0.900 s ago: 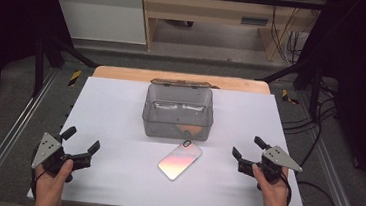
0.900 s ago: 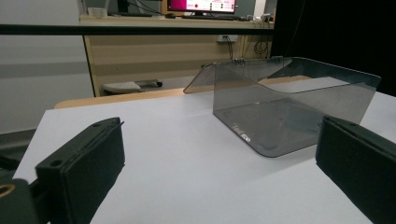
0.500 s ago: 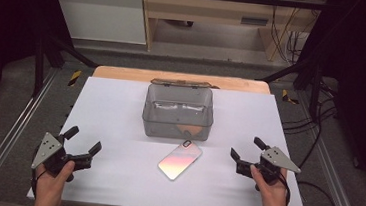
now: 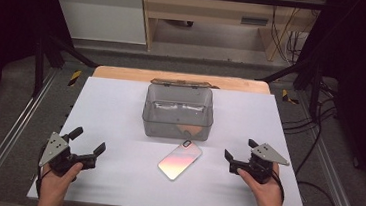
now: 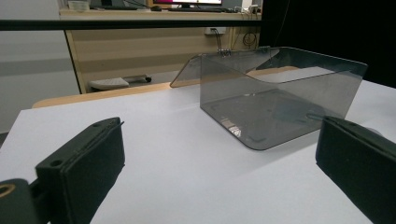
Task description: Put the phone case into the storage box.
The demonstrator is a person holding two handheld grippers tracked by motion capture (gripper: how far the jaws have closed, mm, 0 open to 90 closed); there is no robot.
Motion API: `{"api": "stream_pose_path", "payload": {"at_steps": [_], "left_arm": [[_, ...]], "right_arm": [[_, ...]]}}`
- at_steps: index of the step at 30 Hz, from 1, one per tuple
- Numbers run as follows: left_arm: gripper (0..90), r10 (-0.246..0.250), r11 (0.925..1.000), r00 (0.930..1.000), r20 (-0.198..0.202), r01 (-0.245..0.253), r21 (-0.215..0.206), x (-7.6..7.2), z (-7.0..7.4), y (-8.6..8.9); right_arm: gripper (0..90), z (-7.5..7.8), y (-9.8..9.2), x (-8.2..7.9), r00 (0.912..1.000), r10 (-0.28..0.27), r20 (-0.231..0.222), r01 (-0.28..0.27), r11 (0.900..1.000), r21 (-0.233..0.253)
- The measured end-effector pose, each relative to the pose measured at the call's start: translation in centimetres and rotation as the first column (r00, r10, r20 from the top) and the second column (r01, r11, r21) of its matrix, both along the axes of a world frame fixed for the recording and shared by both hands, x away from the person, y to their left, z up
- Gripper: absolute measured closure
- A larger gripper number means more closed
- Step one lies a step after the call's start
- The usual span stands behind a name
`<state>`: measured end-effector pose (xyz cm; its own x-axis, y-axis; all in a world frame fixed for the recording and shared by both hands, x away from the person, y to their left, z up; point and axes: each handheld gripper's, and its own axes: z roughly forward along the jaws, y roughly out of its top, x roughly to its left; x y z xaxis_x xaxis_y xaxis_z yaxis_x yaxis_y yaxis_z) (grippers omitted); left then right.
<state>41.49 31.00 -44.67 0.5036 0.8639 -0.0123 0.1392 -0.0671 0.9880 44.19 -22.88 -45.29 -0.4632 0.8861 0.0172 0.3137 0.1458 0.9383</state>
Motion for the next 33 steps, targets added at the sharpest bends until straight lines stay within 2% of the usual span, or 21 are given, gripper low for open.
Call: {"api": "stream_pose_path", "payload": {"at_steps": [2, 3, 5, 6, 7, 8, 10, 12, 15, 18, 20, 21, 24, 26, 28, 30, 31, 33], "left_arm": [[1.6, -0.007, 1.0000, 1.0000, -0.006, 0.007, 0.005, 0.2, -0.1, -0.2], [1.7, -0.010, 0.9999, 0.9999, -0.010, 0.010, 0.013, 0.2, -0.2, -0.3], [2.0, -0.009, 0.9997, 0.9998, -0.016, 0.009, 0.022, 0.2, -0.3, -0.4], [2.1, -0.007, 0.9997, 0.9999, -0.015, 0.007, 0.022, 0.1, -0.3, -0.5], [2.2, -0.007, 0.9997, 0.9999, -0.015, 0.008, 0.024, 0.0, -0.3, -0.6], [2.2, -0.006, 0.9997, 0.9999, -0.013, 0.007, 0.025, -0.1, -0.2, -0.6], [2.4, -0.012, 0.9995, 0.9999, -0.009, 0.012, 0.030, -0.3, -0.1, -0.9], [2.5, -0.011, 0.9993, 0.9999, -0.007, 0.012, 0.037, -0.5, 0.0, -1.1], [2.7, -0.012, 0.9992, 0.9999, -0.013, 0.012, 0.039, -0.6, 0.0, -1.3], [2.9, -0.021, 0.9991, 0.9995, -0.023, 0.022, 0.037, -0.5, -0.1, -1.6], [2.9, -0.036, 0.9985, 0.9989, -0.031, 0.037, 0.041, -0.5, -0.1, -1.9], [3.1, -0.042, 0.9982, 0.9985, -0.035, 0.044, 0.041, -0.5, -0.1, -2.0], [3.1, -0.056, 0.9975, 0.9976, -0.040, 0.058, 0.041, -0.5, -0.1, -2.3], [3.1, -0.062, 0.9970, 0.9973, -0.040, 0.064, 0.043, -0.5, 0.0, -2.5], [3.0, -0.065, 0.9969, 0.9971, -0.040, 0.067, 0.041, -0.6, 0.0, -2.6], [3.0, -0.068, 0.9967, 0.9969, -0.038, 0.070, 0.041, -0.7, 0.1, -2.7], [3.0, -0.070, 0.9966, 0.9968, -0.039, 0.072, 0.041, -0.7, 0.1, -2.7], [3.0, -0.072, 0.9964, 0.9965, -0.042, 0.074, 0.040, -0.7, 0.1, -2.8]], "right_arm": [[18.4, 0.2, 0.3, 0.2, 0.9995, -0.013, -0.027, 0.013, 0.999, -0.034], [26.0, 0.3, 0.4, 0.4, 0.9995, -0.005, -0.030, 0.003, 0.999, -0.043], [42.6, 0.4, 0.9, 0.8, 0.9977, 0.015, -0.066, -0.020, 0.997, -0.075], [51.0, 0.5, 1.2, 1.0, 0.9969, 0.020, -0.077, -0.028, 0.994, -0.102], [65.9, 0.4, 2.1, 1.4, 0.9937, 0.030, -0.108, -0.044, 0.991, -0.129], [65.9, 0.4, 2.1, 1.4, 0.9937, 0.030, -0.108, -0.044, 0.991, -0.129], [79.5, 0.4, 3.2, 2.1, 0.9890, 0.044, -0.141, -0.067, 0.985, -0.156], [87.0, 0.0, 4.2, 2.8, 0.9844, 0.055, -0.167, -0.085, 0.981, -0.174], [90.0, -0.7, 5.8, 4.1, 0.9743, 0.085, -0.209, -0.129, 0.969, -0.209], [90.0, -1.5, 7.2, 5.0, 0.9631, 0.125, -0.238, -0.180, 0.958, -0.224], [90.0, -1.9, 7.9, 5.4, 0.9557, 0.144, -0.257, -0.203, 0.954, -0.220], [90.0, -2.2, 8.7, 5.7, 0.9490, 0.160, -0.271, -0.226, 0.946, -0.231], [90.0, -2.4, 9.0, 6.0, 0.9463, 0.156, -0.283, -0.228, 0.943, -0.244], [90.0, -2.6, 9.1, 6.4, 0.9461, 0.149, -0.287, -0.219, 0.949, -0.226], [90.0, -2.9, 9.2, 6.7, 0.9386, 0.153, -0.309, -0.224, 0.951, -0.211], [90.0, -3.0, 9.2, 6.9, 0.9358, 0.159, -0.315, -0.228, 0.954, -0.195], [90.0, -3.0, 9.3, 6.9, 0.9282, 0.174, -0.329, -0.240, 0.956, -0.170], [90.0, -3.0, 9.6, 6.8, 0.9208, 0.194, -0.338, -0.258, 0.953, -0.156]]}}
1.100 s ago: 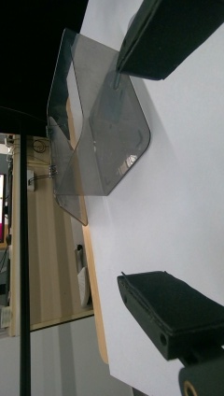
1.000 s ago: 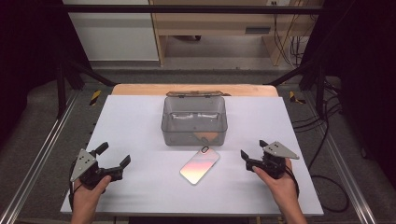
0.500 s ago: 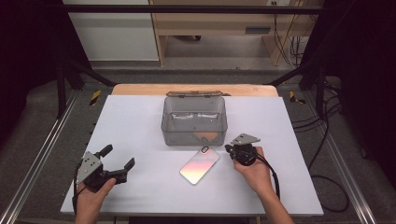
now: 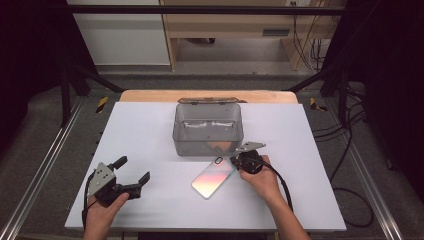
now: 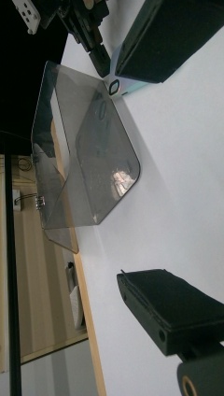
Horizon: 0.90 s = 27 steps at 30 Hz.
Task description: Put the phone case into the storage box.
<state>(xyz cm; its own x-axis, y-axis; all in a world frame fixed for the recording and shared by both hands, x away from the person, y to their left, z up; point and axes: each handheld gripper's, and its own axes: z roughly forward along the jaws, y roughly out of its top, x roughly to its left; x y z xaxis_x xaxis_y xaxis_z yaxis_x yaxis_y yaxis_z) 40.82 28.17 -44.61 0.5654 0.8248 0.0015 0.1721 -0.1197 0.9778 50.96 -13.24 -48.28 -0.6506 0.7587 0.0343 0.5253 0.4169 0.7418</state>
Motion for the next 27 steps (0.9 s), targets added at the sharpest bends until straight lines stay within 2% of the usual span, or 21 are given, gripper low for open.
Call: {"api": "stream_pose_path", "payload": {"at_steps": [2, 4, 7, 8, 9, 11, 12, 13, 15, 16, 17, 18, 20, 25, 27], "left_arm": [[3.0, -0.005, 1.0000, 1.0000, -0.005, 0.005, 0.003, 0.0, 0.0, -0.1], [3.1, -0.009, 0.9999, 0.9999, -0.010, 0.009, 0.006, 0.0, 0.0, -0.2], [3.0, -0.013, 0.9999, 0.9999, -0.011, 0.013, 0.011, -0.1, 0.1, -0.3], [3.0, -0.014, 0.9998, 0.9998, -0.012, 0.014, 0.011, -0.2, 0.1, -0.4], [3.0, -0.016, 0.9998, 0.9998, -0.012, 0.016, 0.010, -0.2, 0.1, -0.4], [3.0, -0.018, 0.9998, 0.9998, -0.012, 0.018, 0.010, -0.2, 0.1, -0.4], [3.0, -0.019, 0.9998, 0.9997, -0.012, 0.019, 0.009, -0.2, 0.2, -0.4], [3.0, -0.021, 0.9997, 0.9997, -0.012, 0.021, 0.010, -0.3, 0.2, -0.4], [3.0, -0.024, 0.9996, 0.9997, -0.011, 0.024, 0.013, -0.3, 0.2, -0.5], [2.9, -0.026, 0.9995, 0.9996, -0.012, 0.027, 0.014, -0.3, 0.3, -0.5], [2.9, -0.027, 0.9995, 0.9996, -0.011, 0.028, 0.017, -0.4, 0.3, -0.5], [2.9, -0.025, 0.9995, 0.9996, -0.010, 0.025, 0.019, -0.4, 0.4, -0.4], [2.9, -0.026, 0.9995, 0.9996, -0.009, 0.026, 0.017, -0.4, 0.5, -0.3], [2.7, -0.026, 0.9995, 0.9996, -0.016, 0.026, 0.017, -0.3, 0.5, -0.1], [2.7, -0.028, 0.9995, 0.9995, -0.015, 0.028, 0.018, -0.3, 0.6, -0.1]], "right_arm": [[90.0, 0.0, 1.3, -0.5, 0.9995, 0.029, -0.010, -0.029, 1.000, 0.011], [90.0, 0.0, 1.6, -0.6, 0.9992, 0.038, -0.011, -0.038, 0.999, 0.011], [90.0, 0.0, 4.0, -1.4, 0.9955, 0.094, -0.015, -0.094, 0.995, 0.013], [90.0, 0.0, 5.5, -2.0, 0.9931, 0.117, -0.010, -0.117, 0.993, 0.004], [90.0, 0.0, 5.5, -2.0, 0.9931, 0.117, -0.010, -0.117, 0.993, 0.004], [90.0, 0.0, 7.0, -2.6, 0.9875, 0.156, -0.026, -0.155, 0.987, 0.031], [90.0, -0.1, 7.3, -2.7, 0.9863, 0.163, -0.023, -0.163, 0.986, 0.028], [90.0, 0.0, 8.1, -3.0, 0.9844, 0.176, -0.005, -0.176, 0.984, 0.006], [90.0, 0.0, 8.7, -3.2, 0.9828, 0.185, -0.005, -0.184, 0.983, 0.023], [90.0, 0.1, 8.7, -3.2, 0.9853, 0.170, 0.016, -0.170, 0.985, 0.008], [90.0, 0.1, 8.7, -3.2, 0.9853, 0.170, 0.016, -0.170, 0.985, 0.008], [90.0, 0.2, 8.5, -3.2, 0.9866, 0.162, 0.022, -0.162, 0.987, 0.020], [90.0, 0.7, 7.6, -3.4, 0.9879, 0.141, 0.064, -0.145, 0.988, 0.056], [90.0, 2.3, 4.0, -4.4, 0.9852, 0.064, 0.159, -0.084, 0.989, 0.119], [88.0, 2.9, 2.1, -5.1, 0.9784, 0.030, 0.204, -0.064, 0.985, 0.161]]}}
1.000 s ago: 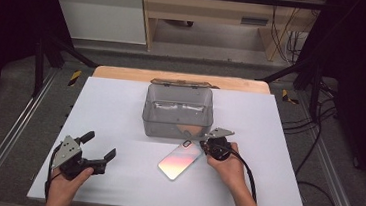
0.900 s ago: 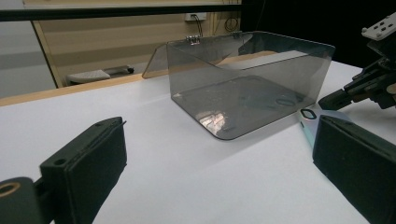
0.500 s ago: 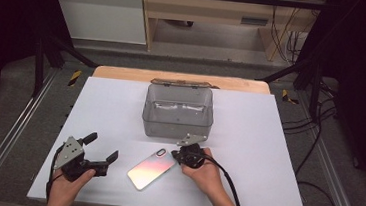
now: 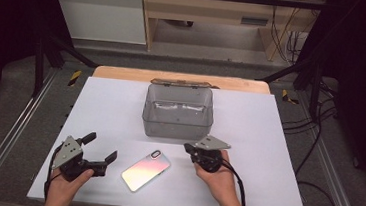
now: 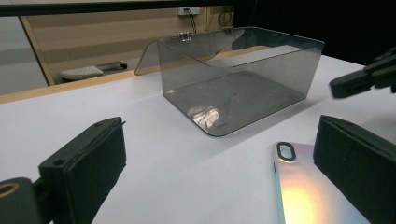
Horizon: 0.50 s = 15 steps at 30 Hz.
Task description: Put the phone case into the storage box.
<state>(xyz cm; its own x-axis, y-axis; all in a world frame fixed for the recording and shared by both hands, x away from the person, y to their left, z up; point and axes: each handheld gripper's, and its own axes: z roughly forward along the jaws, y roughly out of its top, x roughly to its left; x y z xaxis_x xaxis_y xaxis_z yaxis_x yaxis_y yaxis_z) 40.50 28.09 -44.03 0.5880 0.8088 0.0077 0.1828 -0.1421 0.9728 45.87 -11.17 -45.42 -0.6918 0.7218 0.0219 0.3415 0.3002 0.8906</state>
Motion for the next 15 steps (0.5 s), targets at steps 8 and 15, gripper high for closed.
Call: {"api": "stream_pose_path", "payload": {"at_steps": [8, 15], "left_arm": [[2.3, -0.028, 0.9992, 0.9996, 0.002, 0.028, 0.027, -0.1, 0.2, -0.3], [2.0, -0.074, 0.9945, 0.9961, -0.047, 0.077, 0.071, 0.1, 1.2, -1.3]], "right_arm": [[52.8, 1.4, -6.4, -2.6, 0.9887, -0.128, 0.078, 0.120, 0.988, 0.102], [4.2, 1.7, -11.4, -3.7, 0.9666, -0.244, 0.078, 0.229, 0.960, 0.163]]}}
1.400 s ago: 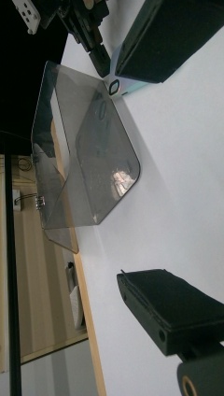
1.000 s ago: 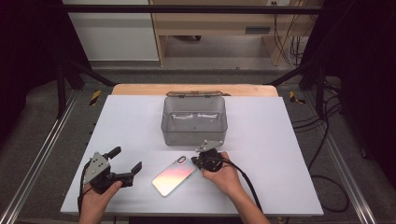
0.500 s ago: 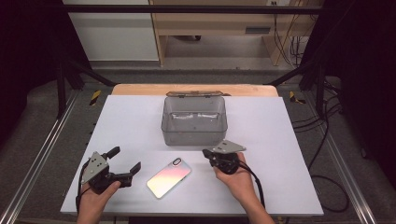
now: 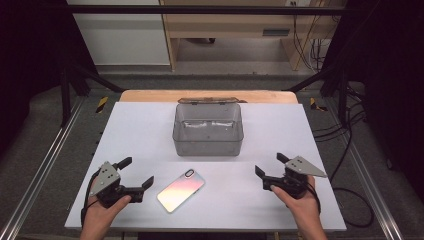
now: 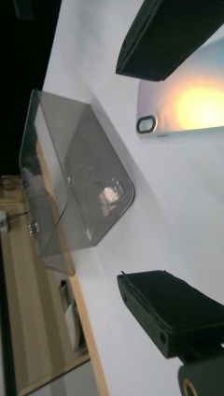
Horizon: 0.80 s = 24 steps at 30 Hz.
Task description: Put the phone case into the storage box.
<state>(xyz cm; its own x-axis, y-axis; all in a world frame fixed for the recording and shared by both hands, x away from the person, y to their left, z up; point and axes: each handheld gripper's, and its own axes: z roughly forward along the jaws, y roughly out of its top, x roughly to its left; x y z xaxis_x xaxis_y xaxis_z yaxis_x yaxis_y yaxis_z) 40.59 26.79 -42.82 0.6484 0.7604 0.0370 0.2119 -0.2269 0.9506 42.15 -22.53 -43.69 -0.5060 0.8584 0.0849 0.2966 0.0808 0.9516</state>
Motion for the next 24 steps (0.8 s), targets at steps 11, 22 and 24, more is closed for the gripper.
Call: {"api": "stream_pose_path", "payload": {"at_steps": [11, 22, 24], "left_arm": [[2.2, -0.093, 0.9810, 0.9917, -0.089, 0.107, 0.162, 0.8, -0.3, -3.7], [3.4, -0.126, 0.9554, 0.9586, -0.255, 0.187, 0.229, 0.5, -3.6, -5.4], [3.5, -0.126, 0.9545, 0.9558, -0.266, 0.190, 0.230, 0.4, -3.9, -5.5]], "right_arm": [[3.6, -0.2, -2.5, -0.9, 0.9961, -0.044, 0.077, 0.044, 0.999, 0.004], [4.1, -0.8, -2.4, -0.8, 0.9975, -0.042, 0.056, 0.043, 0.999, -0.009], [4.1, -0.8, -2.4, -0.8, 0.9977, -0.042, 0.053, 0.043, 0.999, -0.007]]}}
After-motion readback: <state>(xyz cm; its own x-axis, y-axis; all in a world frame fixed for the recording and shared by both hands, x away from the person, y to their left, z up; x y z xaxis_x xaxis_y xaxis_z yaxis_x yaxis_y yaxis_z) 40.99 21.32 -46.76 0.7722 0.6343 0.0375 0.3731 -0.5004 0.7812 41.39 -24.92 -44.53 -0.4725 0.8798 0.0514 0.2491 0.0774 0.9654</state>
